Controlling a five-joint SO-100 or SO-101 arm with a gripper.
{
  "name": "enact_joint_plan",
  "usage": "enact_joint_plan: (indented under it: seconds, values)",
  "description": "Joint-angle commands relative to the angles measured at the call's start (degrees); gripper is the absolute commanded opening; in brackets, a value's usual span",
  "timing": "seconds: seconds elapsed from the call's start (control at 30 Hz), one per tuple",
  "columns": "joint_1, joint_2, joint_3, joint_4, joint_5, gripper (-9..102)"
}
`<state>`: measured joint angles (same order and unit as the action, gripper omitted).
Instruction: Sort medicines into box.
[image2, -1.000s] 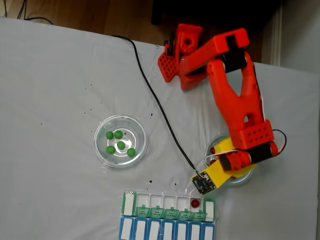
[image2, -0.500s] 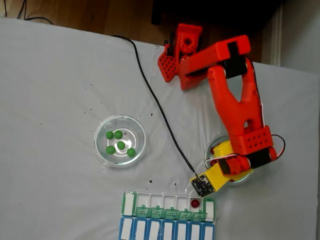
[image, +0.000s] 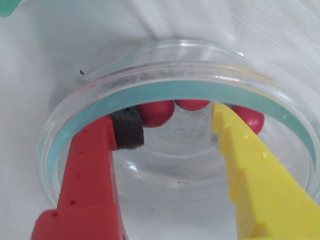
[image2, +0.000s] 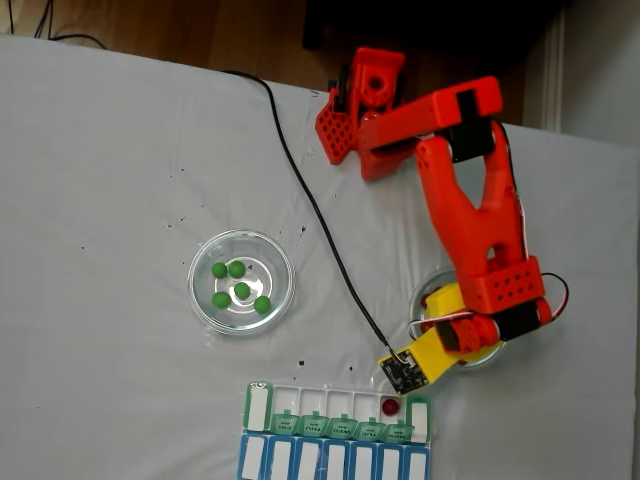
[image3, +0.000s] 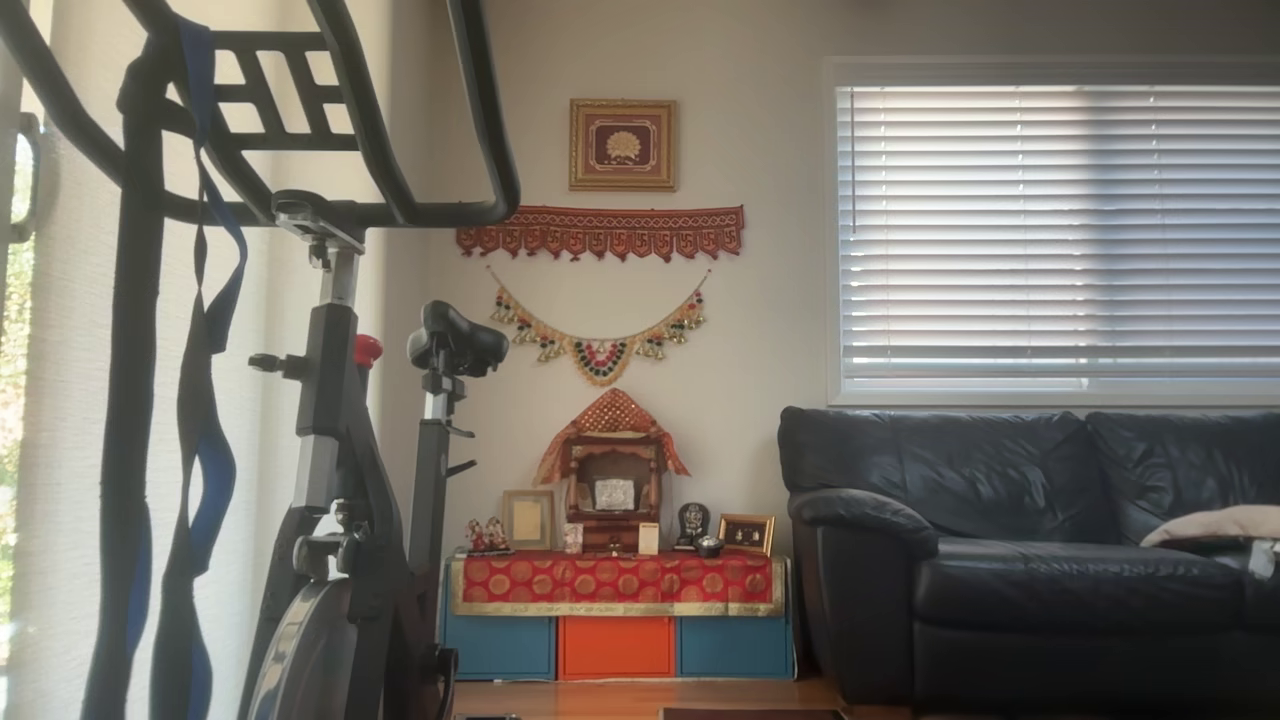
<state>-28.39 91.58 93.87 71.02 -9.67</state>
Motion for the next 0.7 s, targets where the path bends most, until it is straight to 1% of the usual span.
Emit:
enact_joint_plan:
  seconds: [0.0, 0.67]
  values:
    - [-0.6, 2.6, -3.8, -0.2, 0.2, 27]
    - [-1.3, -0.4, -4.0, -0.6, 0.8, 27]
